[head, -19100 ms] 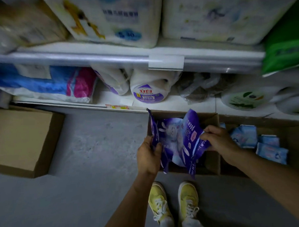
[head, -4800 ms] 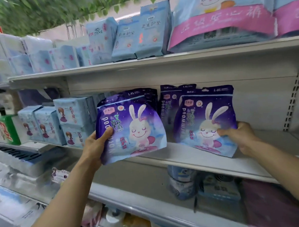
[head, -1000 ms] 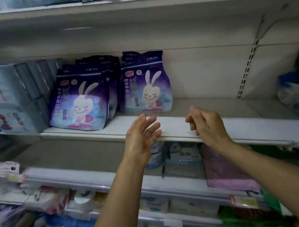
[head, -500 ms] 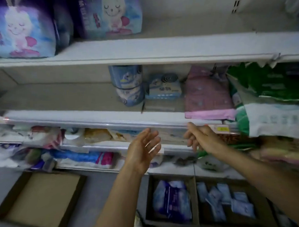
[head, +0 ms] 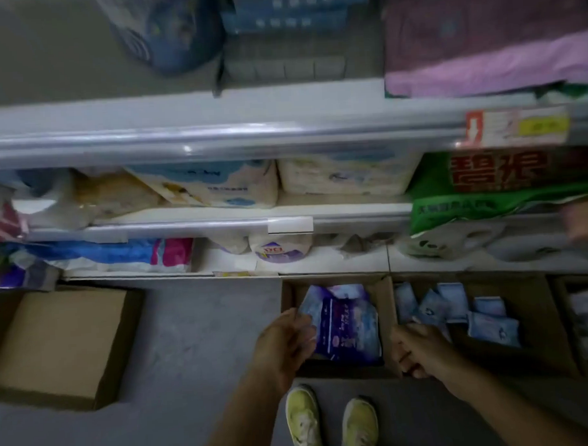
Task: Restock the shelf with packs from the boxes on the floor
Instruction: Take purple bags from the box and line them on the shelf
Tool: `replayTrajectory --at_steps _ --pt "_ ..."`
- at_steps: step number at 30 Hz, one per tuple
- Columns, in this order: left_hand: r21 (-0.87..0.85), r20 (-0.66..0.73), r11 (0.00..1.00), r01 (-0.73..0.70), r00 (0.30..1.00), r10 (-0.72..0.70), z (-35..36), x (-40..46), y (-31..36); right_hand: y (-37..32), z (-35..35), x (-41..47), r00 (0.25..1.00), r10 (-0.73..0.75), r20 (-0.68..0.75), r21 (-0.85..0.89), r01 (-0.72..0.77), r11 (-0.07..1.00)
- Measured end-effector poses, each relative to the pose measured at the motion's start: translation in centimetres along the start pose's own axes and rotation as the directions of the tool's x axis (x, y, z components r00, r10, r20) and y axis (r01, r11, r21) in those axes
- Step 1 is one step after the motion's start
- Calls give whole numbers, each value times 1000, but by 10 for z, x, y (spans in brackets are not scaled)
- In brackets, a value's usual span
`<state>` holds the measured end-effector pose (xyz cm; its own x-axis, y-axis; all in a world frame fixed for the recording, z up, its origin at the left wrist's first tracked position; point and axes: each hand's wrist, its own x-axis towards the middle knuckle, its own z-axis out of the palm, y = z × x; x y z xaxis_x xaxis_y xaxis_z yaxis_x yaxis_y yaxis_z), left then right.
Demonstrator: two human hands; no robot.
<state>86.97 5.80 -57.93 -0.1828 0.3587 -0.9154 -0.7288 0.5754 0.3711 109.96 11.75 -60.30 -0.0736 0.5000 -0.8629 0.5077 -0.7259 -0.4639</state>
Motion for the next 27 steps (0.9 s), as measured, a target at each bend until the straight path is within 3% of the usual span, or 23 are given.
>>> replayTrajectory --at_steps 8,13,17,24,27 --pt "138 -85 978 158 985 -148 -29 159 -90 95 64 118 996 86 10 32 -86 996" --pt "302 -99 932 201 979 -180 -35 244 -131 142 96 192 998 -24 -56 -71 20 997" --pt "545 -100 834 85 994 -35 -38 315 -153 175 110 243 992 -117 -47 -306 97 947" --pt "756 -66 654 13 996 57 -32 383 -196 207 131 295 980 -195 32 -382 193 904" --pt "705 -50 709 -11 997 66 -26 386 -202 212 137 303 980 -200 -24 -462 166 871"
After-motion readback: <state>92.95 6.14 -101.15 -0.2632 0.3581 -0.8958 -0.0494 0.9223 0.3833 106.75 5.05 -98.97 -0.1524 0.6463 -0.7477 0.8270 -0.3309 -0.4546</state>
